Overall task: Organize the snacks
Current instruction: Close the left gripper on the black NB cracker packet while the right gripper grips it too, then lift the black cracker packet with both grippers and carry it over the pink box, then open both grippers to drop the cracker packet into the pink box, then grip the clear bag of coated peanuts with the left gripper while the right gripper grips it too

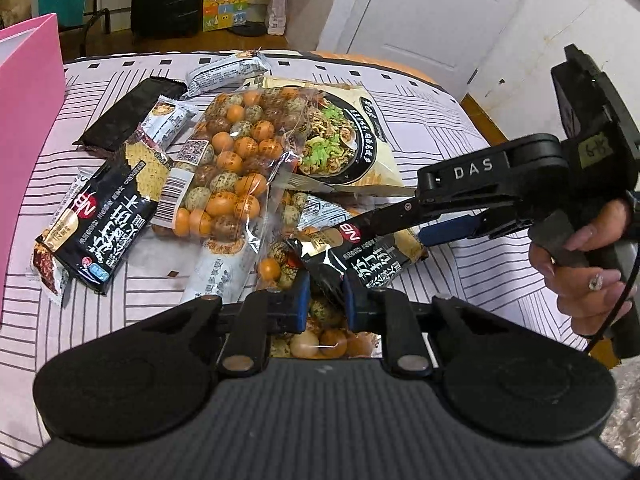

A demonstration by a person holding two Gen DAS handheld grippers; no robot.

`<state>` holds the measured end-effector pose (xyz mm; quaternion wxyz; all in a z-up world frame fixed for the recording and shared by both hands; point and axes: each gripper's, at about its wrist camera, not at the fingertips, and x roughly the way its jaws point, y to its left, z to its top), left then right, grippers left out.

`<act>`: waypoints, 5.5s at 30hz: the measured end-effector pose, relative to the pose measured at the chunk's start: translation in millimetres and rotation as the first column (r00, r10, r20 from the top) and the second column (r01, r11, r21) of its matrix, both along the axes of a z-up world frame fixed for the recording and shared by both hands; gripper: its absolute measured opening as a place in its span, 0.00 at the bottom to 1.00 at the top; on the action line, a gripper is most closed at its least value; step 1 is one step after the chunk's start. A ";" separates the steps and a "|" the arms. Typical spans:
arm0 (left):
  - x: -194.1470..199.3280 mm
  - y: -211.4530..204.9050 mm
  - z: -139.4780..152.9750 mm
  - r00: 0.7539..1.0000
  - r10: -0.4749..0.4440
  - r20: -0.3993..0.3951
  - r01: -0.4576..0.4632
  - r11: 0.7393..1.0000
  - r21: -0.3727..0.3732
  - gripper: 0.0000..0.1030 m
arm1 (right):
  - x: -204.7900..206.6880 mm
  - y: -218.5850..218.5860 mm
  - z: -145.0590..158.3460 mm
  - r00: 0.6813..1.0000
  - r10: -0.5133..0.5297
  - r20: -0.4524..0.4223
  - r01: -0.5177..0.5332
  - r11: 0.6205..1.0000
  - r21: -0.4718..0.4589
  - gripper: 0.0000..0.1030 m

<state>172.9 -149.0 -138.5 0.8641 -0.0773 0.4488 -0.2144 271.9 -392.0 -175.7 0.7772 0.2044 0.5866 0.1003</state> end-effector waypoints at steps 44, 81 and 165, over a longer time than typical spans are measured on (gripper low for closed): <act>-38.4 32.0 36.9 0.996 0.007 -0.088 -0.006 1.000 0.011 0.20 | -66.6 69.0 64.0 0.972 0.230 0.045 -0.223 0.967 -0.123 0.54; -86.9 230.4 136.5 0.970 0.235 0.063 -0.238 0.970 0.047 0.21 | -78.1 254.1 171.6 0.816 0.484 0.316 -0.489 0.870 -0.072 0.43; 67.1 87.8 21.7 0.999 -0.029 0.020 0.030 0.999 -0.023 0.39 | 9.4 116.2 45.1 0.972 0.156 0.175 -0.146 0.987 -0.064 0.54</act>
